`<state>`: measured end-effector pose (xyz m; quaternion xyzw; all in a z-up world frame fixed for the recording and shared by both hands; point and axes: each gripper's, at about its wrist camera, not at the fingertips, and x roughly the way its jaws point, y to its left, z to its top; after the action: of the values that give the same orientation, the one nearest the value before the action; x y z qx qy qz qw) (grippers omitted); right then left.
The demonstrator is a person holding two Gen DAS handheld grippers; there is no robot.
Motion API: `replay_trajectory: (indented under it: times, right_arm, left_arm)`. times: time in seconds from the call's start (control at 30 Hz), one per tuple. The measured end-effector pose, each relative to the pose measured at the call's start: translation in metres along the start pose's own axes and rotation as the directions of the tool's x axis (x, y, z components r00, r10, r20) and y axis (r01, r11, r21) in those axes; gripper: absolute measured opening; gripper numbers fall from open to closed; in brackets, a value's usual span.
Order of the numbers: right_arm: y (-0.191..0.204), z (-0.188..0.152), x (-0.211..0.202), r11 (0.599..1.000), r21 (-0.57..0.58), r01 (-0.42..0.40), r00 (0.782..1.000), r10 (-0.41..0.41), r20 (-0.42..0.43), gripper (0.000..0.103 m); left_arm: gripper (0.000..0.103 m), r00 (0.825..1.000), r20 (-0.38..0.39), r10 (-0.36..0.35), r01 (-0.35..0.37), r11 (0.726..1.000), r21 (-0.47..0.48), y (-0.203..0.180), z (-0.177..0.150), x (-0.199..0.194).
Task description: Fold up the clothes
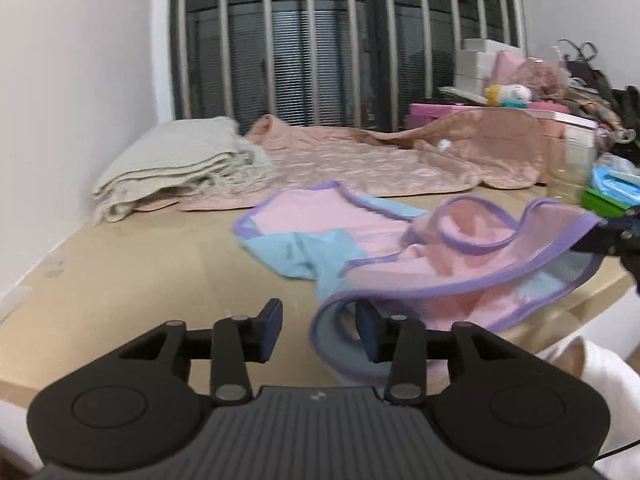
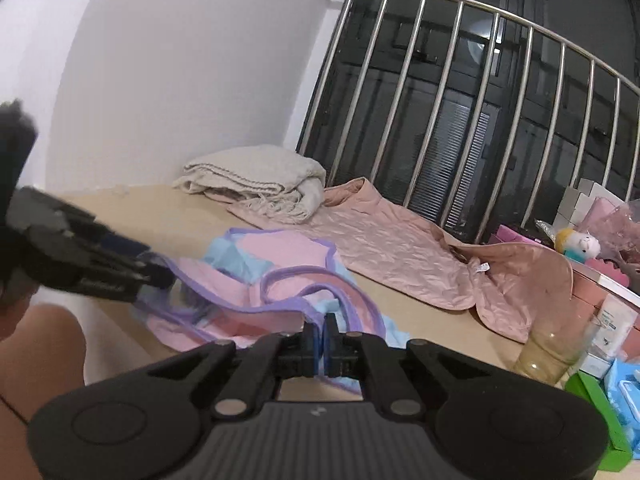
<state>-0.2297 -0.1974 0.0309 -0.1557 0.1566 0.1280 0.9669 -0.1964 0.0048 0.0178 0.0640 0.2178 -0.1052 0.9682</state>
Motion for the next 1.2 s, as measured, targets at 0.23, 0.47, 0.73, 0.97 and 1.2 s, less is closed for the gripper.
replay_trajectory:
  times: [0.23, 0.47, 0.73, 0.97, 1.2]
  right_arm:
    - [-0.008, 0.002, -0.003, 0.999, 0.023, 0.034, 0.999, -0.034, -0.001, 0.002]
    - [-0.01, 0.0, -0.001, 0.994, 0.077, 0.076, 0.997, -0.073, -0.038, 0.002]
    - [0.007, -0.003, 0.007, 0.991, 0.021, 0.13, 0.989, -0.129, -0.071, 0.002]
    - [0.025, -0.005, 0.014, 0.986, -0.057, 0.154, 0.985, -0.157, -0.064, 0.006]
    - [0.019, -0.006, 0.031, 0.986, 0.025, 0.164, 0.983, -0.161, -0.09, 0.003]
  left_arm:
    - [0.03, 1.0, -0.015, -0.018, 0.018, 1.0, 0.012, -0.002, 0.001, -0.004]
    - [0.025, 1.0, -0.009, 0.026, -0.027, 0.999, -0.034, 0.004, 0.002, -0.014]
    - [0.031, 0.983, -0.035, 0.18, -0.182, 0.982, -0.049, 0.001, 0.0, -0.019]
    - [0.002, 0.985, 0.004, 0.174, -0.174, 0.984, -0.034, -0.007, 0.005, -0.03]
    - [0.002, 0.991, 0.039, 0.129, -0.125, 0.988, -0.092, -0.001, 0.019, -0.035]
